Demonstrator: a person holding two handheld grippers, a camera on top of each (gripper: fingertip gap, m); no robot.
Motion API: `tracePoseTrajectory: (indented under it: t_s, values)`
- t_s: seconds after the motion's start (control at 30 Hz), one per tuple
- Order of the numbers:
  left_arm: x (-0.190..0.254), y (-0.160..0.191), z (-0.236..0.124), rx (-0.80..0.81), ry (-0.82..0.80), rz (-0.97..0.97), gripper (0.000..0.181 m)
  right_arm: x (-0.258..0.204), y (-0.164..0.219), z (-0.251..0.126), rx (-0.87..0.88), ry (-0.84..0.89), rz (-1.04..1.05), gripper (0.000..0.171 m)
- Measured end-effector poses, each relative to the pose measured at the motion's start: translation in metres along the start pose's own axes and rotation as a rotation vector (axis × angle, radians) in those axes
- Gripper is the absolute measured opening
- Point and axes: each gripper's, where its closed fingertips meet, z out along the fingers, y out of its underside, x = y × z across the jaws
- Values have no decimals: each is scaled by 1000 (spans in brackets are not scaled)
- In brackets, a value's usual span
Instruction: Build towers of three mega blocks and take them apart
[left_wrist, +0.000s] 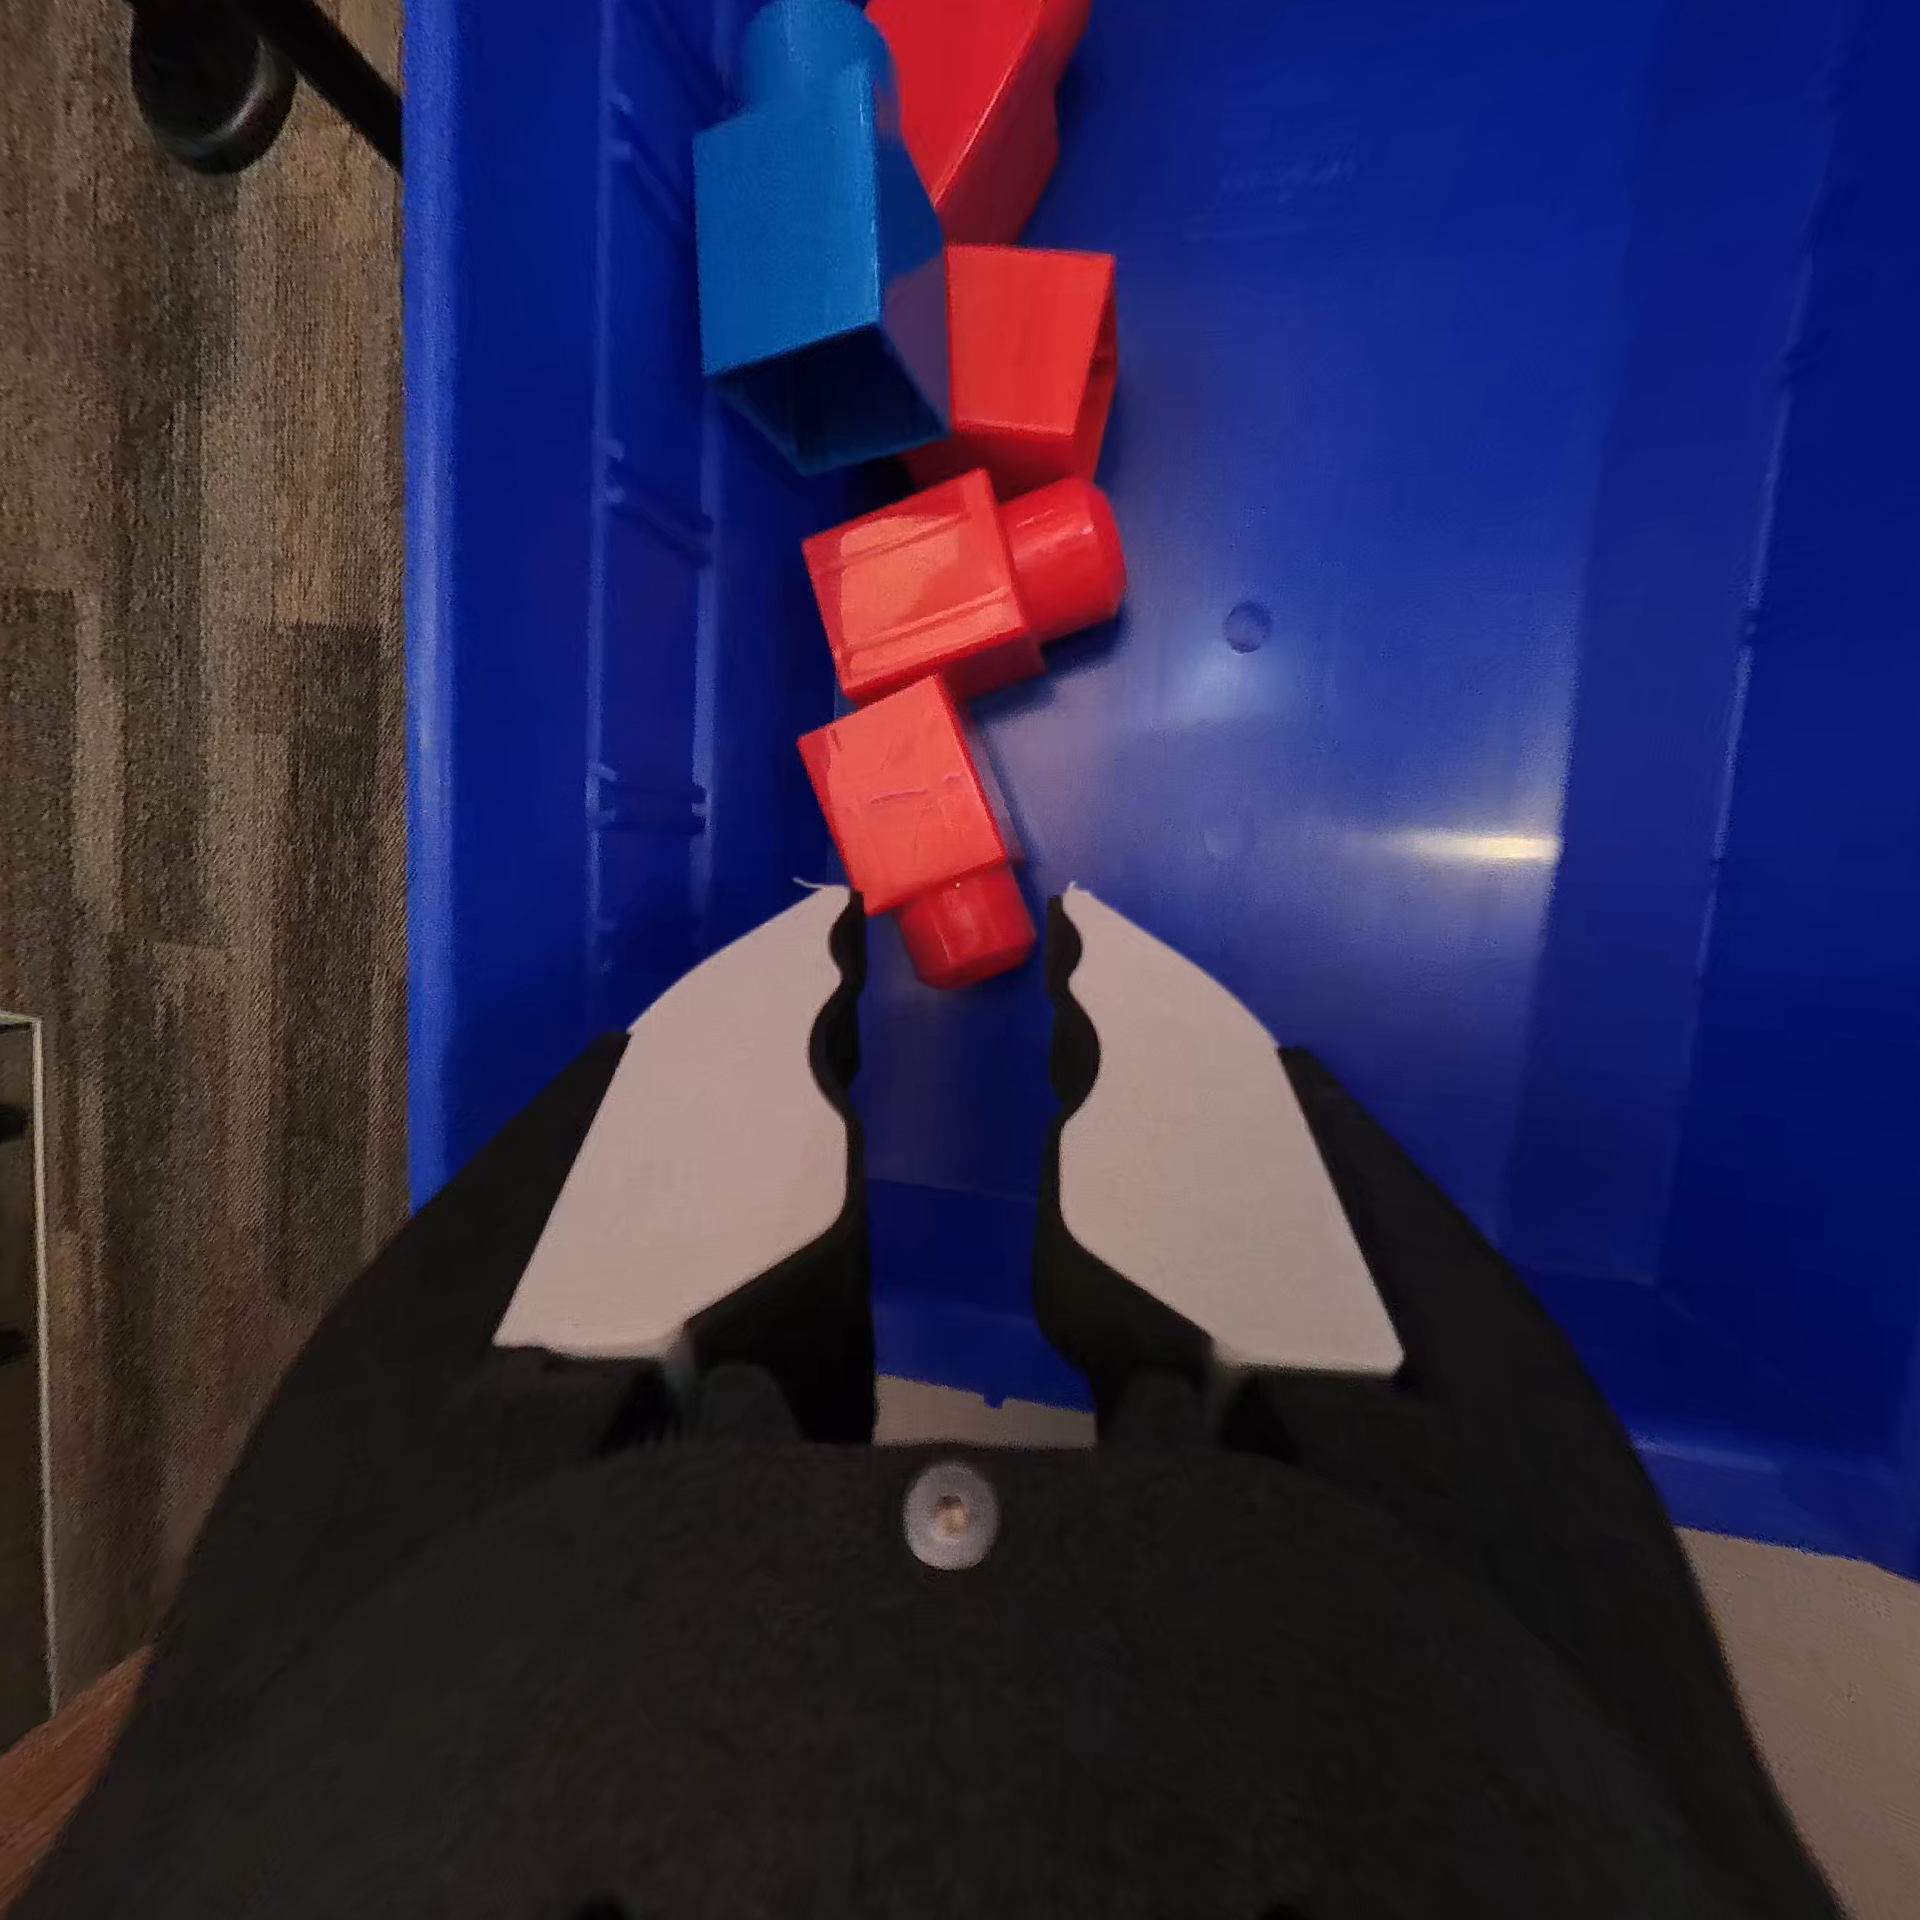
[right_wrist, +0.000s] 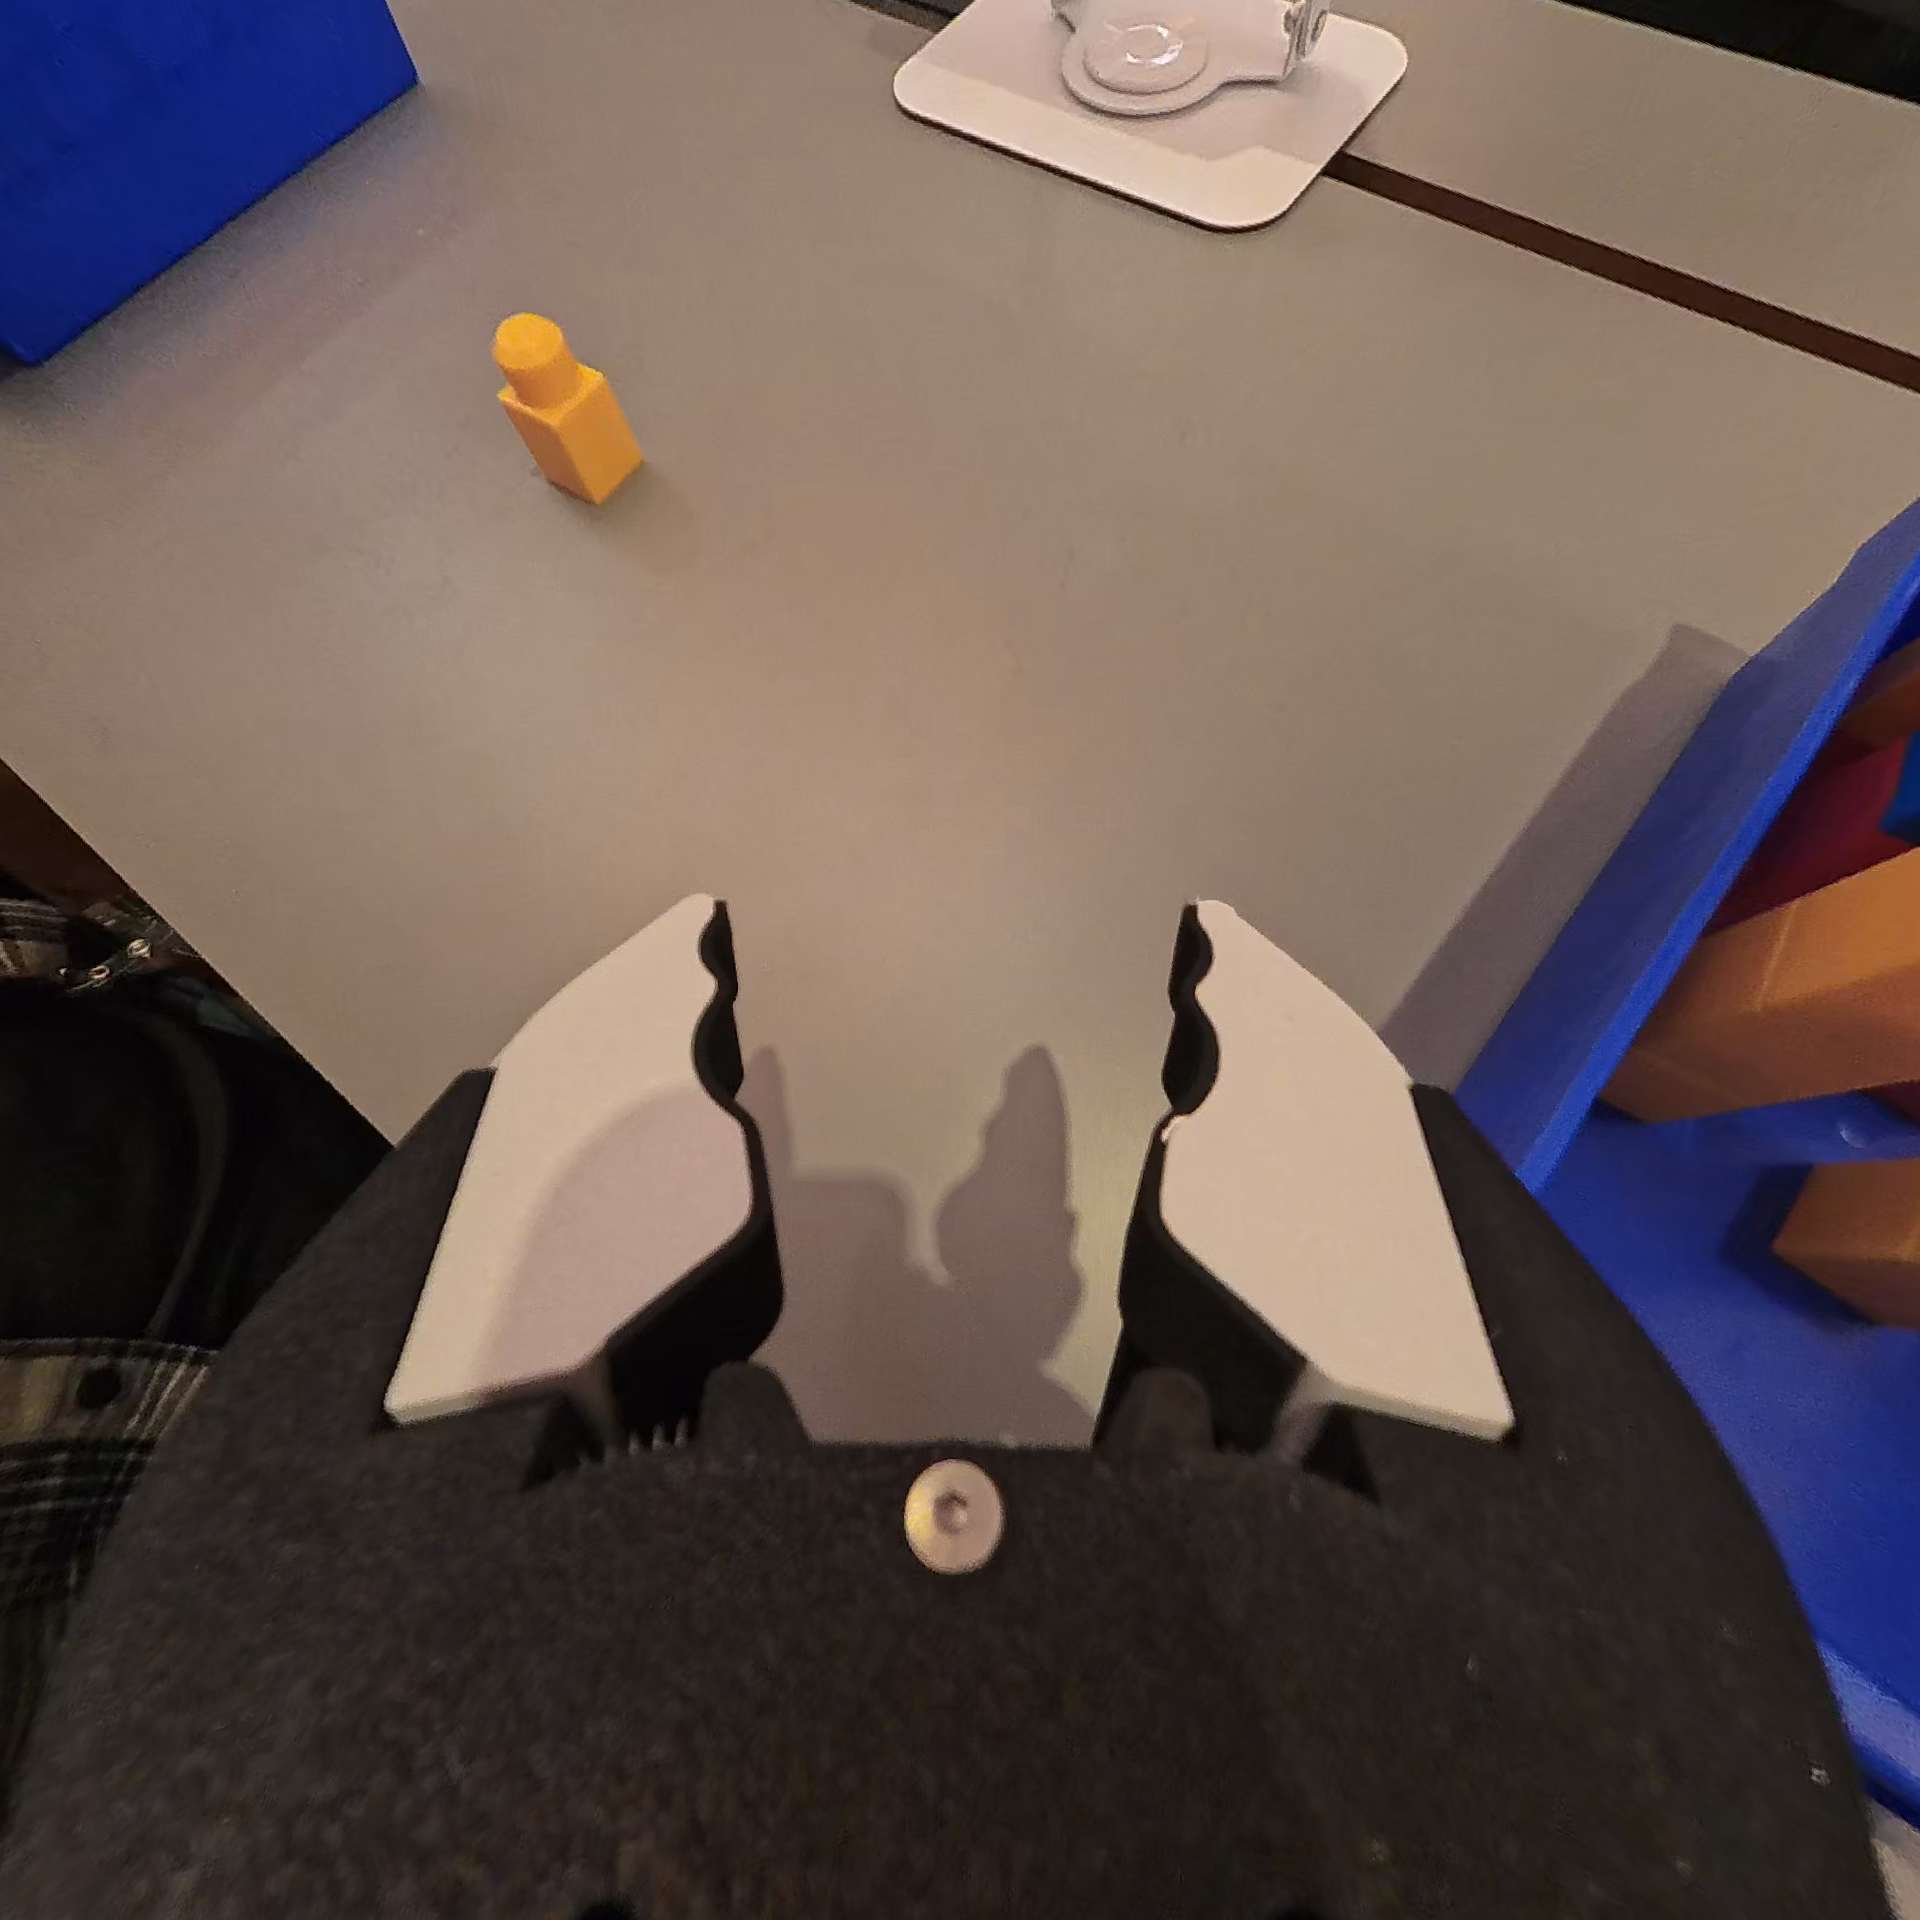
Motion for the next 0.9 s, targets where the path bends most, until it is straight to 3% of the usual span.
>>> tracePoseTrajectory:
  t_s: [0.3,0.57,0.7,0.83,0.9]
  values:
    - [-1,6,12,-82,-9,14,35,2,-3,-4,6,7,2,80]
    - [2,10,9,-54,8,-22,42,1,-5,-6,9,12,-1,80]
    - [0,21,21,-123,12,-47,53,-1,-7,-4,10,8,-4,80]
    - [2,20,30,-134,40,-44,44,-2,-6,-4,4,8,-4,80]
    - [4,17,32,-120,61,-35,31,-2,-5,-5,4,10,-3,79]
